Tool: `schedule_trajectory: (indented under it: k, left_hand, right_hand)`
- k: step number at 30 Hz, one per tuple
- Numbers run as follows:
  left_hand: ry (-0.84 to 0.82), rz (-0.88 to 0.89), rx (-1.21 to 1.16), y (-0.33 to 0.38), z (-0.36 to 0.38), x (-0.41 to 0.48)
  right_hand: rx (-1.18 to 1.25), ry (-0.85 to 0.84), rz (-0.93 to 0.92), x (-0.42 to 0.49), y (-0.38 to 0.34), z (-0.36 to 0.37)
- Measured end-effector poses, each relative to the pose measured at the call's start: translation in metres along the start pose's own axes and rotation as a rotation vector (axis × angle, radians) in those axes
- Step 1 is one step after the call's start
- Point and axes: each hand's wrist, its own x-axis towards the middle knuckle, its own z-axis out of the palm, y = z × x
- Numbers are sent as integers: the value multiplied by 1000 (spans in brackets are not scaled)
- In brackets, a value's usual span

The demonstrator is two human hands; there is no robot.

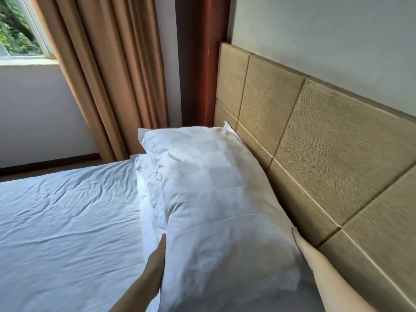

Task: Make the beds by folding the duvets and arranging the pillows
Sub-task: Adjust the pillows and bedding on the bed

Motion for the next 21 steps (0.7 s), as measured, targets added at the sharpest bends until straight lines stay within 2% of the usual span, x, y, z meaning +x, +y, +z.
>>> schedule_trajectory:
  k: [3,6,9,11,13,14,17,19,21]
  left_hand:
    - [39,15,119,-12,-7,-15]
    - [100,112,261,-1,-25,-25]
    - [-50,202,133,27,-49,-39]
    - [-181,231,-57,30,-65,-39]
    - [-222,210,-119,11,-76,-35]
    - [-185,178,-26,-8,-79,-32]
    - [14,120,619,-76,-89,-18]
    - [33,135,1003,-92,-94,-9]
    - [10,118,1278,-82,-94,-4]
  right_hand:
    - [269,-13,135,-14,17,0]
    - [599,-55,118,-37,22,13]
    - [756,76,-86,-62,-5,8]
    - [819,12,-311,-92,-22,-8]
    - [935,-111,-422,-111,-11,-20]
    - [863,-110,-386,-110,4,-22]
    - [343,-16,-159,-86,68,-15]
    - [144,68,-24,-65,96,-13]
    - [61,271,-16,-55,94,-15]
